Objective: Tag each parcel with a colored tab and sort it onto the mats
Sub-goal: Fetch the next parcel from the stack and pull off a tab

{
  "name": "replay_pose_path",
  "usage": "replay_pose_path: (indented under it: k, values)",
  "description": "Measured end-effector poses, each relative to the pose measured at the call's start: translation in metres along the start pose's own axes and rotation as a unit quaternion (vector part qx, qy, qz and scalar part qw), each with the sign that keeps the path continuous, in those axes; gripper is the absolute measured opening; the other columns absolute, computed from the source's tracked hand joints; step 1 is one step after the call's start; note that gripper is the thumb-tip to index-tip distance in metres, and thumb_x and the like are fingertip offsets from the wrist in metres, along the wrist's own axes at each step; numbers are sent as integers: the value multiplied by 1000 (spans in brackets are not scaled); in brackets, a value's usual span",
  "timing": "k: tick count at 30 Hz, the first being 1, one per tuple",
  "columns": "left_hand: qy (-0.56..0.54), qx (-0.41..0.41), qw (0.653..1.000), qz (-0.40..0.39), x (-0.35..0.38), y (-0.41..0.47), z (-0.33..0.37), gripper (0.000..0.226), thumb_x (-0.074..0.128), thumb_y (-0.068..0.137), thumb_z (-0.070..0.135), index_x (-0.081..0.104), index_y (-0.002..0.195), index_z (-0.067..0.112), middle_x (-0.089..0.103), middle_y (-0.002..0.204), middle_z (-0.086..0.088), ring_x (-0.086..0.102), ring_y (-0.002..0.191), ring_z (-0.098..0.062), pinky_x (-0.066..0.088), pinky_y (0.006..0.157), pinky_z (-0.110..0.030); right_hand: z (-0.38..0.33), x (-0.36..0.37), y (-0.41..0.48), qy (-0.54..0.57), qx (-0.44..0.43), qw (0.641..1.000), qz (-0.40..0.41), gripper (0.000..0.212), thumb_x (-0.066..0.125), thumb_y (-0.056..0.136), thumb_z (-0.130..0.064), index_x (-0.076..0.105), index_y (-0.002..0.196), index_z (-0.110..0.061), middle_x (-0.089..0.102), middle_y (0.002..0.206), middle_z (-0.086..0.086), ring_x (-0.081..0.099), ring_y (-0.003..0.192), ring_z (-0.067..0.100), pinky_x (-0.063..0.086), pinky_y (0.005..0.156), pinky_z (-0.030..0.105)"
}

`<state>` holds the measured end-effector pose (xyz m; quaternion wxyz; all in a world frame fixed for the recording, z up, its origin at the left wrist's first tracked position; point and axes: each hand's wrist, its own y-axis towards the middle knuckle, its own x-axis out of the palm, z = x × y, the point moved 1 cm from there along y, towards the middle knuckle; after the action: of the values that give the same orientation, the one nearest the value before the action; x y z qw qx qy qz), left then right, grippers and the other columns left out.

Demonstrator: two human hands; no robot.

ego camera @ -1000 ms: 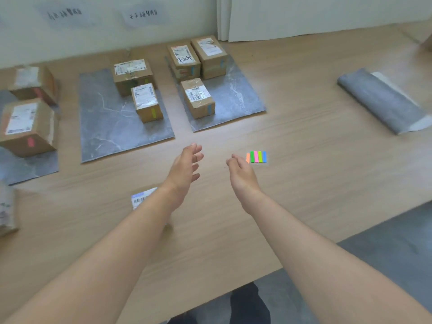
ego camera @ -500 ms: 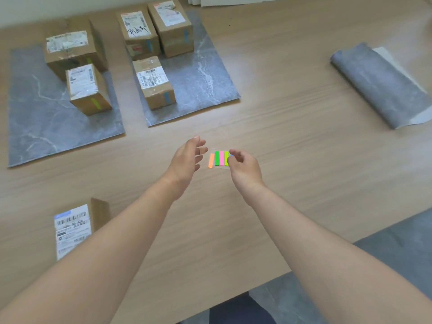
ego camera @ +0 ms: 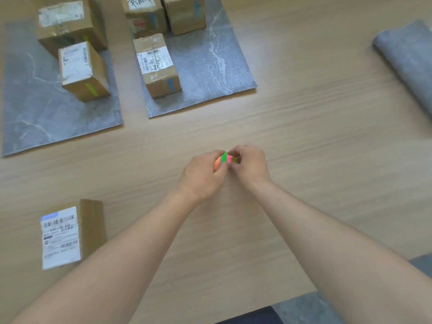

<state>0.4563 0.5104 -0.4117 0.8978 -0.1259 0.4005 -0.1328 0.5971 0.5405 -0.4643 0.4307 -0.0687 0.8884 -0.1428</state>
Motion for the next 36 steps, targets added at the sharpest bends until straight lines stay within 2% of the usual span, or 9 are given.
replay_pose_path:
  k: [4, 6, 9, 16, 19, 24, 28, 31, 36]
  values:
    - [52, 3, 998, -20, 9, 9, -10, 39, 43, 88, 20, 66, 120, 18, 71, 111, -13, 60, 118, -33, 43, 102, -42, -1, -2, 8, -12, -9, 1000, -6, 24, 86, 73, -19, 79, 96, -18, 69, 101, 11, 67, 90, 29, 54, 82, 36]
    - [85, -3, 996, -38, 13, 11, -13, 36, 44, 91, 13, 64, 121, 15, 69, 116, -15, 52, 131, -32, 31, 115, -41, -1, -4, 10, -23, -7, 1000, -19, 28, 89, 71, -21, 78, 97, -20, 71, 101, 8, 67, 92, 27, 55, 80, 35]
    - [129, 9, 990, -59, 14, 10, -12, 38, 45, 93, 10, 61, 127, 13, 65, 129, -12, 44, 139, -29, 21, 118, -37, 0, -7, 13, -25, -6, 999, -23, 27, 89, 72, -18, 79, 97, -20, 74, 98, 6, 68, 91, 24, 52, 75, 31]
    - [174, 66, 981, -49, 13, 7, -15, 47, 42, 88, 21, 68, 127, 21, 62, 133, -7, 52, 129, -32, 27, 116, -45, 0, -14, 13, -65, -41, 996, -35, 21, 77, 86, -15, 80, 106, -19, 73, 106, 7, 67, 100, 28, 41, 71, 27]
    - [203, 71, 975, -57, 15, 4, -17, 45, 53, 87, 14, 66, 130, 22, 57, 136, -9, 51, 129, -32, 24, 118, -46, 1, -12, 10, -112, -102, 987, -48, 11, 71, 89, -16, 80, 94, -17, 63, 100, 10, 65, 93, 35, 35, 66, 30]
    - [214, 85, 972, -42, 20, 1, -20, 47, 57, 85, 13, 65, 130, 22, 57, 135, -13, 53, 125, -37, 28, 116, -50, 4, -9, 7, -129, -155, 979, -27, 14, 69, 92, -19, 74, 97, -7, 60, 101, 15, 62, 93, 39, 50, 70, 43]
    - [252, 103, 962, -36, 25, 0, -23, 48, 55, 80, 20, 67, 127, 19, 60, 128, -17, 55, 120, -42, 38, 110, -53, 3, -7, 7, -124, -162, 979, -23, 15, 65, 95, -15, 69, 105, -4, 59, 110, 15, 59, 103, 36, 49, 79, 42]
    - [267, 107, 957, -37, 27, -2, -24, 53, 56, 82, 22, 62, 134, 19, 57, 136, -15, 49, 129, -40, 31, 115, -52, 3, -6, 9, -131, -168, 976, -37, 15, 62, 98, -14, 66, 108, -4, 57, 113, 14, 57, 106, 34, 49, 81, 43]
    - [274, 99, 955, -47, 27, -4, -25, 57, 55, 87, 23, 51, 144, 22, 43, 153, -11, 35, 143, -36, 19, 122, -47, 5, -10, 10, -122, -205, 970, -45, 19, 63, 90, -5, 67, 108, -8, 58, 101, 14, 59, 95, 38, 44, 67, 37]
